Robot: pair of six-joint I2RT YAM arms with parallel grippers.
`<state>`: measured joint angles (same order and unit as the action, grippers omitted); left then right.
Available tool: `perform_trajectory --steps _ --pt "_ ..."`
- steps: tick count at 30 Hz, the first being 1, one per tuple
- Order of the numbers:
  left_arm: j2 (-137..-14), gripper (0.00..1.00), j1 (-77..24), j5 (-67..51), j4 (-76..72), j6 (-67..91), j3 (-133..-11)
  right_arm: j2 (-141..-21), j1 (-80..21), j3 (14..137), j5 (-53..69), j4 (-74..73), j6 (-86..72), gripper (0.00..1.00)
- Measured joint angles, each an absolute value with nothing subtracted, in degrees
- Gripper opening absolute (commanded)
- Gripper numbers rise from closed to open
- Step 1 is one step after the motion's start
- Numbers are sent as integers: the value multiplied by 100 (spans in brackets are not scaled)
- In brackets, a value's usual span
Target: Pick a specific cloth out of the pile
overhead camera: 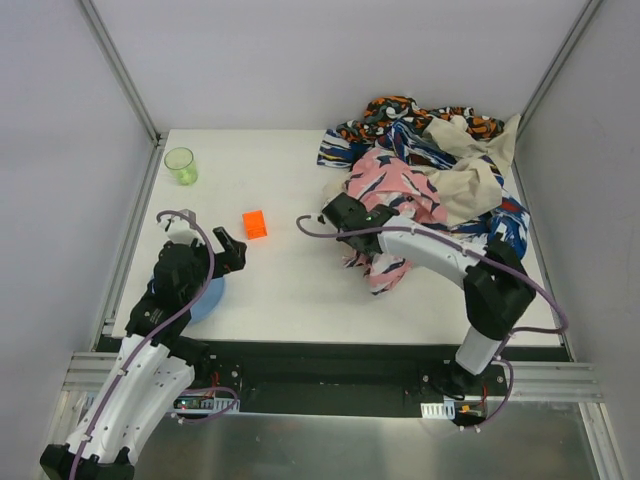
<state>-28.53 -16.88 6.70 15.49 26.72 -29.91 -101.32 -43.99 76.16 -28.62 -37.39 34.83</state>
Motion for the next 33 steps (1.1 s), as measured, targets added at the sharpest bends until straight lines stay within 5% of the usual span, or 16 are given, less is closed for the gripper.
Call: perform_trajectory --steps 4,10,17,26,30,33 --pt "-2834 99 -1688 668 1564 2674 -2961 -9529 -5046 7572 -3022 -3758 3216 0" --pt "-2832 99 -1688 670 1577 2674 -2934 -8903 -4746 7975 -3671 -3446 3579 0" --pt "-2888 99 -1688 670 1575 2674 -2934 -8936 -2936 8783 -3664 -1911 3837 0" --pt "-3317 99 -1688 388 1485 2676 -2952 -11308 -720 10420 -3072 -1564 3074 1" --pt "-4235 99 -1695 -628 709 2786 -3046 -12492 -582 10895 -2720 -2001 2751 12" --pt "-5398 99 -1890 -1151 3 2934 -3398 -13096 -554 11338 -2569 -2331 2528 43"
